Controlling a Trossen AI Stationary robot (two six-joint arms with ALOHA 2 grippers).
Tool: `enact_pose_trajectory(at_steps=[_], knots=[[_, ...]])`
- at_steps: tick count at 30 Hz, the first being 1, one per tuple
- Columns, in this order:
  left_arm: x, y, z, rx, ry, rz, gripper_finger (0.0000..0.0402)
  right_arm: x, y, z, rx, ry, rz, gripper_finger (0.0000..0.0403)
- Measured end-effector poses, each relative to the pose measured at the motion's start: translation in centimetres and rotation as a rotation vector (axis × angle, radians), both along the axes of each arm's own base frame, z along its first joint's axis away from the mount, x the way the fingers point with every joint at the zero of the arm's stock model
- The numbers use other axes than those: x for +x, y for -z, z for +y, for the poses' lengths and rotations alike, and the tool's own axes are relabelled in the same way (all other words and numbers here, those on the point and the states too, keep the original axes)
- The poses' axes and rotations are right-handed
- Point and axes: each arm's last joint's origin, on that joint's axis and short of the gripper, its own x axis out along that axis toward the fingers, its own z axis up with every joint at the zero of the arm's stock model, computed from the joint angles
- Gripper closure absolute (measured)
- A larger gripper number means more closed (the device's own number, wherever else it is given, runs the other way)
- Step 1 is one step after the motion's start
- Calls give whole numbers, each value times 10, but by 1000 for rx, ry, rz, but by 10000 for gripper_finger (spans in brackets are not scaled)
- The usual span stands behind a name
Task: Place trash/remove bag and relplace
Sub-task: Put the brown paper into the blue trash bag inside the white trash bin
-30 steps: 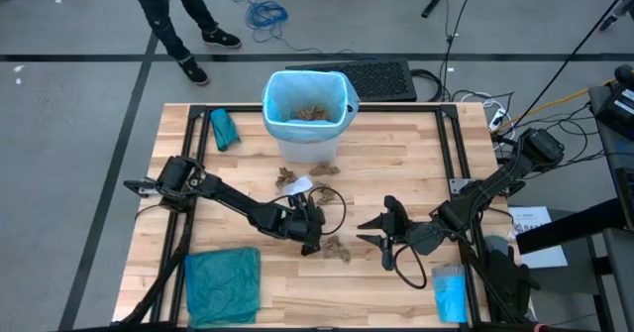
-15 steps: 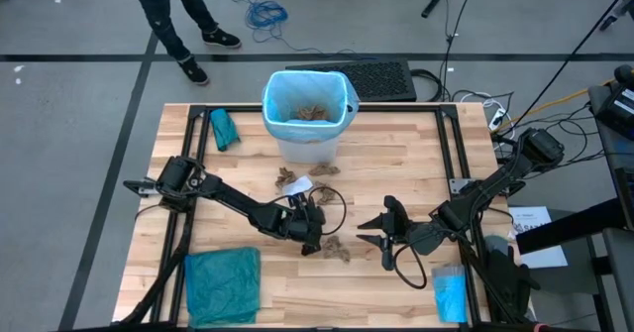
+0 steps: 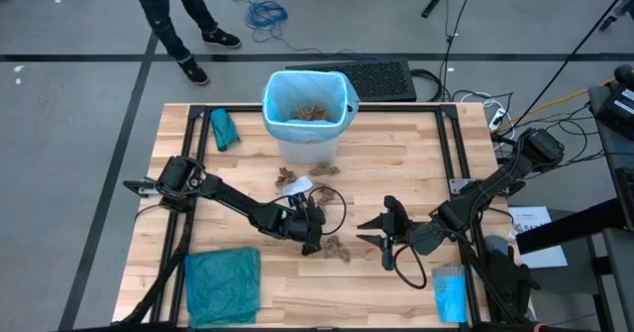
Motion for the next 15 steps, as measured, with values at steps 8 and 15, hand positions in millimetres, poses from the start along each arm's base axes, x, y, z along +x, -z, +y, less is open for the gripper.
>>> enact_pose_trajectory(at_steps=[8, 15], knots=[[0, 0, 0, -14, -21, -8, 394, 0, 0, 0, 0, 0, 0, 310], [4, -20, -4, -47, -1, -52, 399, 0, 0, 0, -1, 0, 2, 310]])
